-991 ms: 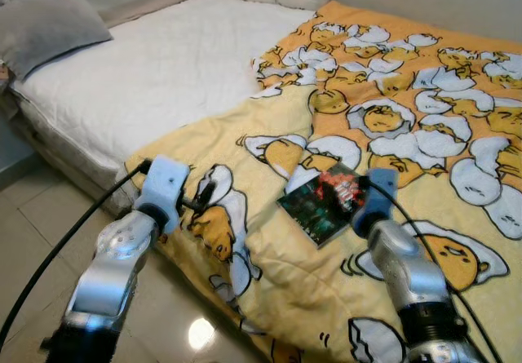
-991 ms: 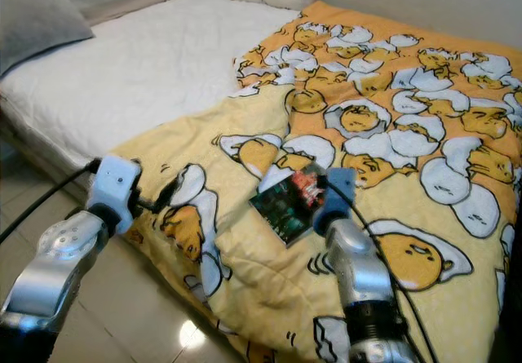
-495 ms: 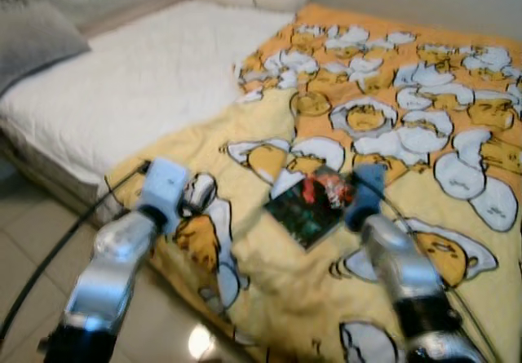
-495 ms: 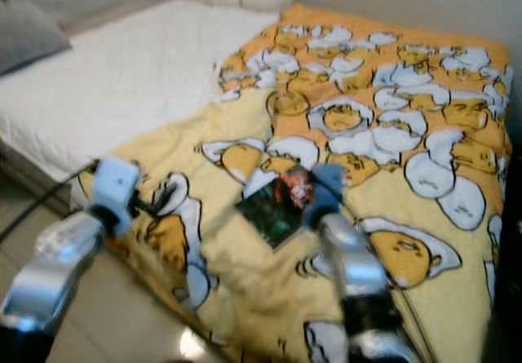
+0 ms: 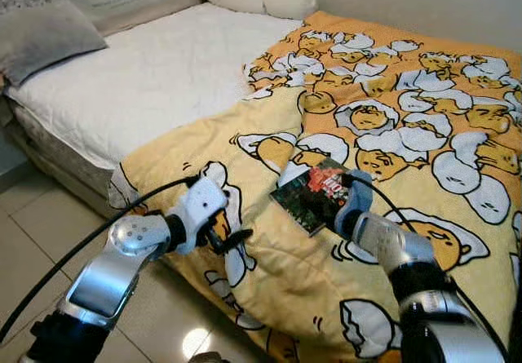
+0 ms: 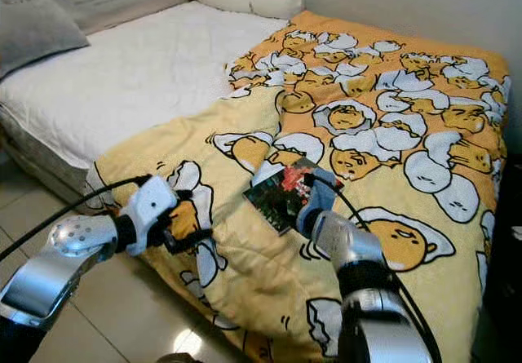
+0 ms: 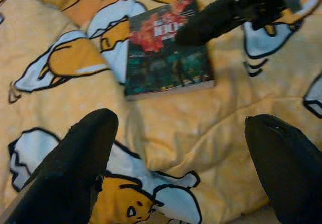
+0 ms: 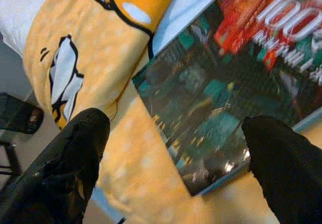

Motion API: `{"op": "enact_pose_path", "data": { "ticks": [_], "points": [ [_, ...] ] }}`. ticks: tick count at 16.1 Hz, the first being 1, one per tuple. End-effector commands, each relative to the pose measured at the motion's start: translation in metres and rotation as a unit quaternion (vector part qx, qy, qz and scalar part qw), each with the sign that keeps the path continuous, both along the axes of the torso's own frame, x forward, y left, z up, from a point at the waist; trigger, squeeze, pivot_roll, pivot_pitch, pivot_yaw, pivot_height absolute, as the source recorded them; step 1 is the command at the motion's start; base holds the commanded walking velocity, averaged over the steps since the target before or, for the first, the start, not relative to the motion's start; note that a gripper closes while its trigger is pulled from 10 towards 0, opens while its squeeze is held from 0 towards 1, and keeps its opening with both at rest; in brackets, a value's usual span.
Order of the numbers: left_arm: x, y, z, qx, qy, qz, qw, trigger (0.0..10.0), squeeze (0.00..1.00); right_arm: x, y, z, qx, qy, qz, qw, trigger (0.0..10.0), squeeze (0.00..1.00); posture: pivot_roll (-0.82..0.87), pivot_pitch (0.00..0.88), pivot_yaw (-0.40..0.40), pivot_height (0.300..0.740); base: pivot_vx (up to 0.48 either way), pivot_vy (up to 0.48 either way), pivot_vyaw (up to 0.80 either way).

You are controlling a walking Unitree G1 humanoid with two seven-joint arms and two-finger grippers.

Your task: Clean up the room

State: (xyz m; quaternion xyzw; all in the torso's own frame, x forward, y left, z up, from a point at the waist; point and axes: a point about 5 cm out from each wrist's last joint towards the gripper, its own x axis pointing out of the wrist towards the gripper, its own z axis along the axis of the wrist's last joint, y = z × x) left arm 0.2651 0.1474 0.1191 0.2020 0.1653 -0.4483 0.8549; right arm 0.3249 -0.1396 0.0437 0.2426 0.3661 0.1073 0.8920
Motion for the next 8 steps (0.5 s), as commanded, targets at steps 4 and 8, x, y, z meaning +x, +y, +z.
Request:
{"op": "enact_pose_path", "data": {
  "ticks": [4, 8],
  "points": [
    [0.006, 0.012, 0.008, 0.008, 0.023, -0.025, 0.999, 10.0, 0.78, 0.012, 0.004, 0.006, 0.047, 0.018, -0.030, 0.998, 10.0, 1.00, 0.10, 0.000, 0.014, 0.740, 0.000, 0.000, 0.00],
    [0.014, 0.021, 0.008, 0.007, 0.031, -0.009, 0.999, 10.0, 0.78, 0.013, 0.007, 0.001, 0.062, 0.049, -0.086, 0.993, 10.0, 1.00, 0.09, 0.000, 0.022, 0.740, 0.000, 0.000, 0.00]
  ]
}}
